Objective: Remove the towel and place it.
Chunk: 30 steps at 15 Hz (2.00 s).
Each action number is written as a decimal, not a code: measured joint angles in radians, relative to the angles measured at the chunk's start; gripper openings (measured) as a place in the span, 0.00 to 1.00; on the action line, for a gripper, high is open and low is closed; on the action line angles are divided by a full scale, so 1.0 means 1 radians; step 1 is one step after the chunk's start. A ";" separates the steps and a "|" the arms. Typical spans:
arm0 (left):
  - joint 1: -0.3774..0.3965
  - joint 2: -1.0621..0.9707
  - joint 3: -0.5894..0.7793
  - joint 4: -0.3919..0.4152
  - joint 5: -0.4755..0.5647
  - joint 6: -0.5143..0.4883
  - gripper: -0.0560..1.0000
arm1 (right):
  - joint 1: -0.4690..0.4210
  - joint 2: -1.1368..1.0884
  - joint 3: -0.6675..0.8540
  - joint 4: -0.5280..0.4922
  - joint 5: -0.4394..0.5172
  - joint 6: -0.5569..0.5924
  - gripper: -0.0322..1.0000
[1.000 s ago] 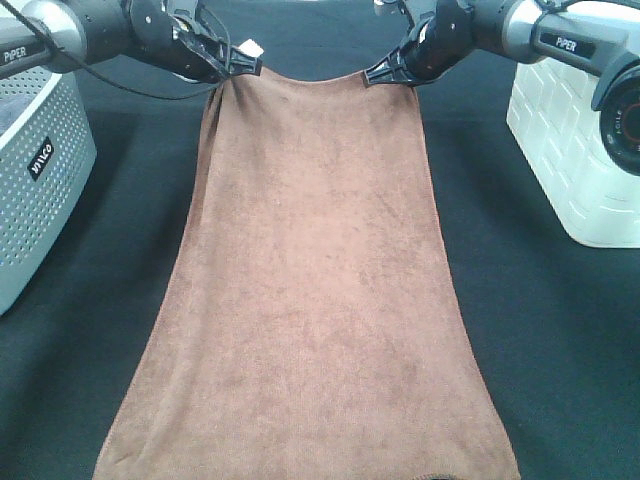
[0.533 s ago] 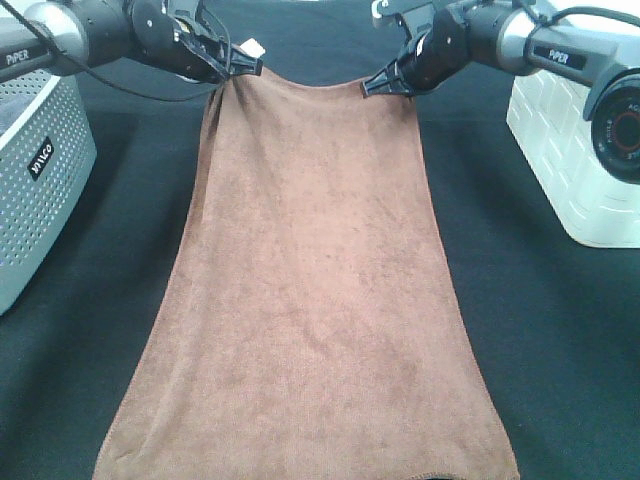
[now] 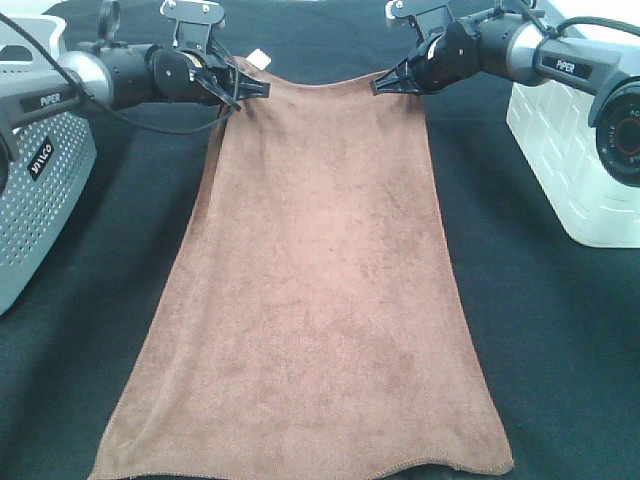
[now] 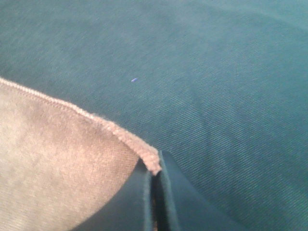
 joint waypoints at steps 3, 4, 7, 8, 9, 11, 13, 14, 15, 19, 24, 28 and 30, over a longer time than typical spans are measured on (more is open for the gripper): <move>0.000 0.017 0.000 -0.001 -0.023 0.000 0.05 | 0.000 0.031 0.000 0.000 -0.015 0.000 0.04; 0.000 0.026 0.000 -0.001 -0.036 -0.001 0.05 | 0.000 0.045 0.000 0.000 -0.015 0.000 0.04; 0.000 0.063 0.000 -0.003 -0.072 -0.001 0.05 | 0.000 0.070 0.000 0.000 -0.031 0.000 0.04; 0.000 0.072 0.000 -0.004 -0.080 -0.001 0.05 | 0.000 0.070 0.000 0.000 -0.038 0.000 0.04; 0.000 0.076 0.000 -0.004 -0.087 -0.001 0.05 | 0.000 0.070 0.000 0.000 -0.051 0.000 0.06; 0.000 0.077 0.000 -0.006 -0.094 -0.001 0.07 | 0.000 0.070 0.000 0.000 -0.068 0.000 0.14; 0.000 0.077 0.000 -0.010 -0.108 -0.001 0.09 | 0.000 0.070 0.000 0.001 -0.079 0.000 0.22; 0.000 0.077 0.000 -0.013 -0.119 -0.001 0.14 | -0.001 0.070 0.000 0.001 -0.087 0.000 0.31; 0.000 0.077 0.000 -0.022 -0.129 -0.001 0.22 | -0.005 0.070 0.000 -0.004 -0.088 -0.001 0.39; 0.000 0.077 0.000 -0.059 -0.133 -0.001 0.62 | -0.027 0.070 0.000 -0.013 -0.090 -0.001 0.48; 0.000 0.077 0.000 -0.073 -0.126 -0.001 0.68 | -0.029 0.070 0.000 -0.019 -0.091 -0.001 0.48; 0.000 0.077 0.000 -0.075 -0.112 -0.001 0.68 | -0.032 0.070 0.000 -0.073 -0.128 -0.009 0.48; 0.000 0.077 0.000 -0.075 -0.106 -0.001 0.68 | -0.046 0.070 0.000 -0.090 -0.139 -0.010 0.48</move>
